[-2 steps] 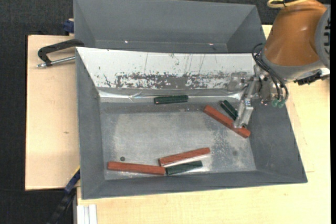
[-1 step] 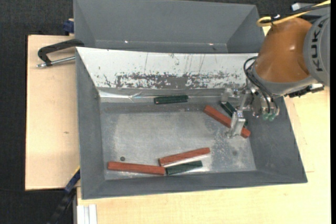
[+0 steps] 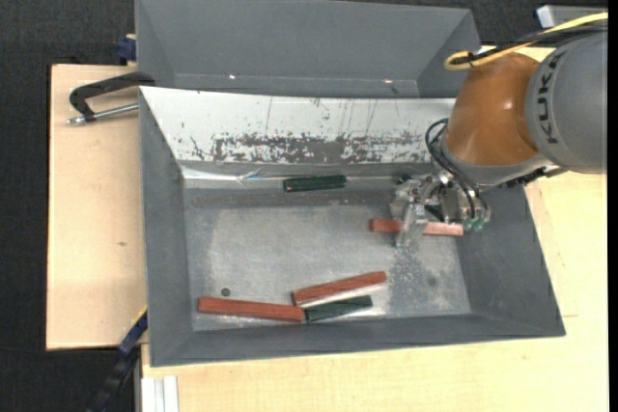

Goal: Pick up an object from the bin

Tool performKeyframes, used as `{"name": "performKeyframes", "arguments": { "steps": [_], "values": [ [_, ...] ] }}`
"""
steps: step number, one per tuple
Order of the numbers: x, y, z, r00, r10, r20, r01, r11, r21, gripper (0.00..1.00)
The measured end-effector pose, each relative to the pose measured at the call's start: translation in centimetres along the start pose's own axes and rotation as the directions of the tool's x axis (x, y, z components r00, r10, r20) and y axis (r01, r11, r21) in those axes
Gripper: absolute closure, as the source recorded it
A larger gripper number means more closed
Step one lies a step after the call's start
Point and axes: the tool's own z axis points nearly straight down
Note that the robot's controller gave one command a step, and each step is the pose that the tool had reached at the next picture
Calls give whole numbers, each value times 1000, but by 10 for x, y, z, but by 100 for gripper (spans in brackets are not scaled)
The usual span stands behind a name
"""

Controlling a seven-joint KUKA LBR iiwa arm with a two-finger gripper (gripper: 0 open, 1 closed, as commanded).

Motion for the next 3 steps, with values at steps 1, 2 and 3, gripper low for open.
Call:
{"name": "performKeyframes", "arguments": {
  "steps": [1,2,3],
  "values": [
    [0,0,0,1000,0,0,0,1000,0,100],
    [26,-25,-118,1000,-23,3,23,1000,1,100],
    [26,-24,-118,1000,-23,3,23,1000,1,100]
  ]
}}
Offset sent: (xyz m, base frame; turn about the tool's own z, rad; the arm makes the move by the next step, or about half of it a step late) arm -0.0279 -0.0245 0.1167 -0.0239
